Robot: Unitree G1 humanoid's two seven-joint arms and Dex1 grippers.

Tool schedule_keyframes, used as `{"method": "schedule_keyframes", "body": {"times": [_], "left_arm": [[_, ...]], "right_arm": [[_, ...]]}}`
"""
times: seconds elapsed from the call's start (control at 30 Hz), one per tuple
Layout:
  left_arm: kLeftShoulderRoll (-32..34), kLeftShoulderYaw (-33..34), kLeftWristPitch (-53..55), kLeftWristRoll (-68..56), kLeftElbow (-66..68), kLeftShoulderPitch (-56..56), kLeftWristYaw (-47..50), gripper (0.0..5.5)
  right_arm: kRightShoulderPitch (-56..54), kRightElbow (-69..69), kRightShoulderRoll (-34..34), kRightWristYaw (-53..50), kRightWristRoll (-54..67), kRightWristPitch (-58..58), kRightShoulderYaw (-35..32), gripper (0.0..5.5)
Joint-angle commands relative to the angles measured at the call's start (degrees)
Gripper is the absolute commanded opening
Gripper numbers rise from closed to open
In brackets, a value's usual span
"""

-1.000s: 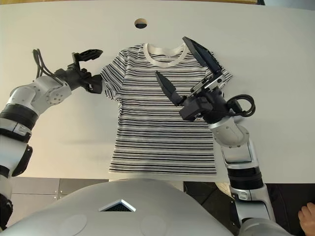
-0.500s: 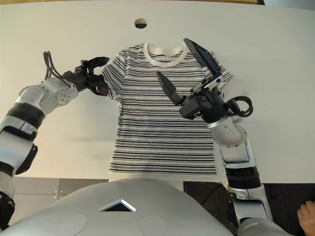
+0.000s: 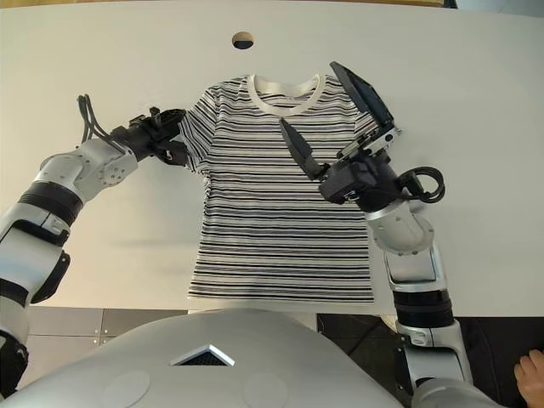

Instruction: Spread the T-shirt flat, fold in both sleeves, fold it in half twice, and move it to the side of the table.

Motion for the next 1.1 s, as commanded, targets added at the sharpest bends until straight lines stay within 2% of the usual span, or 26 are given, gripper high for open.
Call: {"method": "schedule_keyframes", "body": {"times": [0.03, 0.13, 0.43, 0.6, 0.8, 1.1], "left_arm": [[-0.49, -0.62, 1.09, 0.15, 0.21, 3.43, -0.17, 0.45], [0.0, 0.28, 1.81, -0.4, -1.36, 4.45, 0.79, 0.13], [-0.16, 2.92, 3.23, -1.64, -12.55, 7.94, 3.18, 0.13], [-2.9, 5.48, 4.4, -3.32, -16.19, 7.76, 6.25, 0.13], [-6.92, 5.38, 4.05, -2.25, -11.81, 3.51, 9.3, 0.13], [-13.58, 0.73, 2.22, 0.17, -7.04, 0.37, 10.08, 0.13]], "right_arm": [[0.91, -0.39, -0.3, 0.52, 1.2, -0.3, -0.9, 4.13], [1.43, -0.19, -0.26, 0.46, 1.53, -0.61, -1.12, 4.13], [2.19, 1.94, -0.33, 0.08, 2.67, -0.85, -3.86, 4.13], [1.43, 5.31, 0.01, -0.63, 2.24, -1.16, -4.99, 4.13], [1.22, 10.38, 0.43, -2.46, 0.21, -2.65, -5.33, 4.13], [0.55, 14.32, 0.56, -5.11, -1.95, -3.96, -5.42, 4.13]]}}
